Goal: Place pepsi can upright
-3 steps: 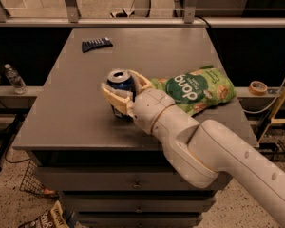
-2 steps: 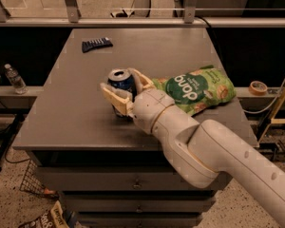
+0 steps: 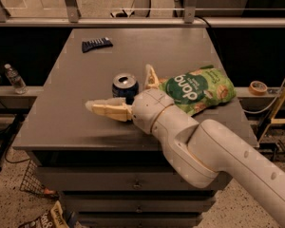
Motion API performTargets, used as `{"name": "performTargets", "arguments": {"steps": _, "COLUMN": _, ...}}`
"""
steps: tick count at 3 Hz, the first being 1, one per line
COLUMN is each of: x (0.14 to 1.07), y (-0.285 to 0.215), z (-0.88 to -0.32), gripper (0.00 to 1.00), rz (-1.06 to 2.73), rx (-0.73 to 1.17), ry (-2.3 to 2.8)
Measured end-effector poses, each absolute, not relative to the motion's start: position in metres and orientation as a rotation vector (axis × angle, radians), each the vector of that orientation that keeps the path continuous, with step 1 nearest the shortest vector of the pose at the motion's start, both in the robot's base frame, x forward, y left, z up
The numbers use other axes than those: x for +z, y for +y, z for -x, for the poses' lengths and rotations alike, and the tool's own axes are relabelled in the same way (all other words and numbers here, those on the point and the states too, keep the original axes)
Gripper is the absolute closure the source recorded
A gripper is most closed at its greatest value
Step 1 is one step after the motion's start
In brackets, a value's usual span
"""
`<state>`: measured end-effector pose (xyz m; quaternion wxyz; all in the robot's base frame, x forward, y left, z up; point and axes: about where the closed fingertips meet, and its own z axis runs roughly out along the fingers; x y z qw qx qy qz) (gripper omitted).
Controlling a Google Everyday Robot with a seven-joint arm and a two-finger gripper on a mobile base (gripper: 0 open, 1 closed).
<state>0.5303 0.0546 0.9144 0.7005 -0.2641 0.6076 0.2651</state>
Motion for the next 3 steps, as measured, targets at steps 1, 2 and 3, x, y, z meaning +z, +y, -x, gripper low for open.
{"name": "performTargets", "arguments": {"steps": 1, "x": 0.915, "y": 0.017, "z": -0.534, "gripper": 0.0, "rz": 0.605, "rx": 0.485, "ry": 1.374}}
{"name": "performTargets", "arguments": {"steps": 2, "x": 0.919, "y": -0.016, "z": -0.536, "gripper": 0.0, "rz": 0.592, "rx": 0.402, "ry": 1.382}}
{"name": "performTargets", "arguments": {"steps": 3, "x": 0.919, "y": -0.019, "z": -0.537, "gripper": 0.0, "rz": 0.591, "rx": 0.394, "ry": 1.384}}
